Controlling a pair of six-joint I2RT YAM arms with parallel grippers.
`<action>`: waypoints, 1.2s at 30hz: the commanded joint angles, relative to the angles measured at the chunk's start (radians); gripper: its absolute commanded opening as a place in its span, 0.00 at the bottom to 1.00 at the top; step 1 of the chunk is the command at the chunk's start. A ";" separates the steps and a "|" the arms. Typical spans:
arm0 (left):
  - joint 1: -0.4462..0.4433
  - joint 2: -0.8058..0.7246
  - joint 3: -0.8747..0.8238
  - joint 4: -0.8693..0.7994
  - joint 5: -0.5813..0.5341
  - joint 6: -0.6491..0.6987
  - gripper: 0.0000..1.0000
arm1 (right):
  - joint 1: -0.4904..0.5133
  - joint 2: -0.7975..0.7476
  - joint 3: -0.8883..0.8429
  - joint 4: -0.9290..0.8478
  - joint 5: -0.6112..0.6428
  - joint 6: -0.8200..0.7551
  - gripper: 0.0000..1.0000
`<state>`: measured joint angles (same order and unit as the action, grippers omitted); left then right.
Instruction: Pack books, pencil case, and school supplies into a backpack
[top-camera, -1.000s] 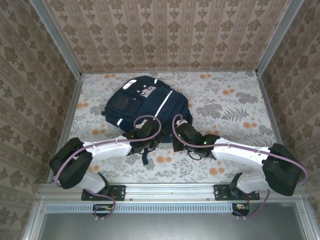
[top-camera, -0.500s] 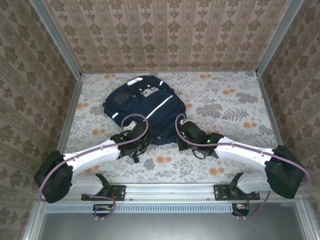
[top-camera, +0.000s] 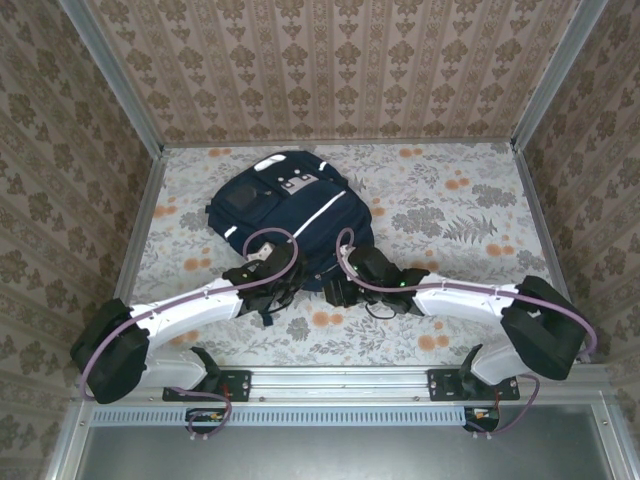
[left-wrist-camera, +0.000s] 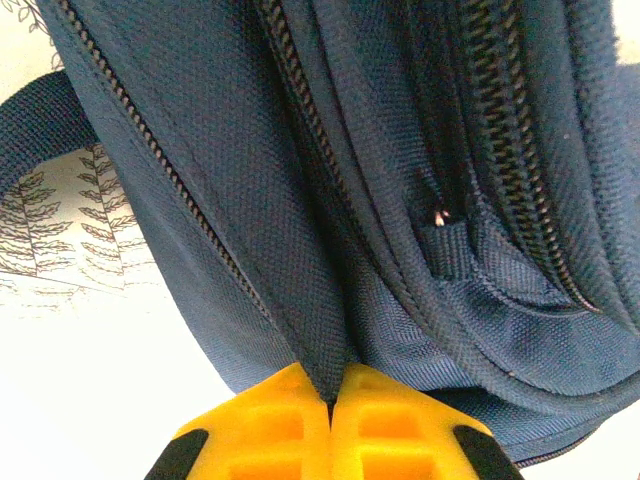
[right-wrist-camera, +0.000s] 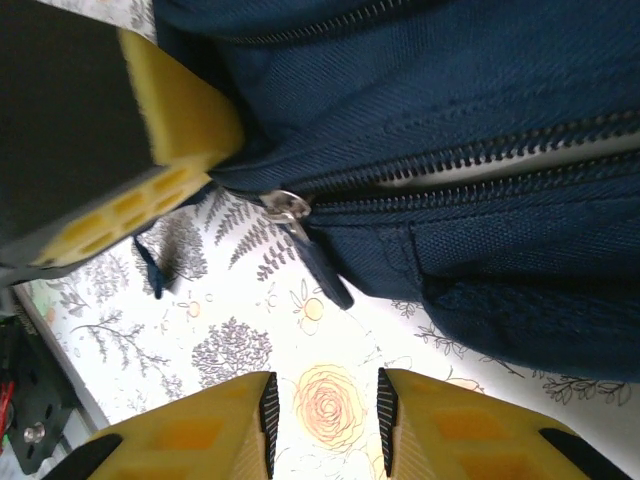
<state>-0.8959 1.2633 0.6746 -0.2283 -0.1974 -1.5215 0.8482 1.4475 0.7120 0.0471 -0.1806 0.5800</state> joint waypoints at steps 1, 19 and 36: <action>0.005 -0.003 0.029 0.001 -0.002 0.020 0.00 | 0.003 0.041 0.045 0.054 -0.046 0.013 0.35; 0.008 0.002 0.041 0.007 0.010 0.017 0.00 | 0.005 0.171 0.128 0.068 0.089 -0.006 0.40; 0.064 -0.096 -0.017 -0.053 0.000 0.026 0.00 | -0.013 0.047 0.085 -0.134 0.277 -0.025 0.00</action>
<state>-0.8585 1.2285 0.6735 -0.2417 -0.1600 -1.5200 0.8574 1.5459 0.8185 -0.0032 -0.0296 0.5713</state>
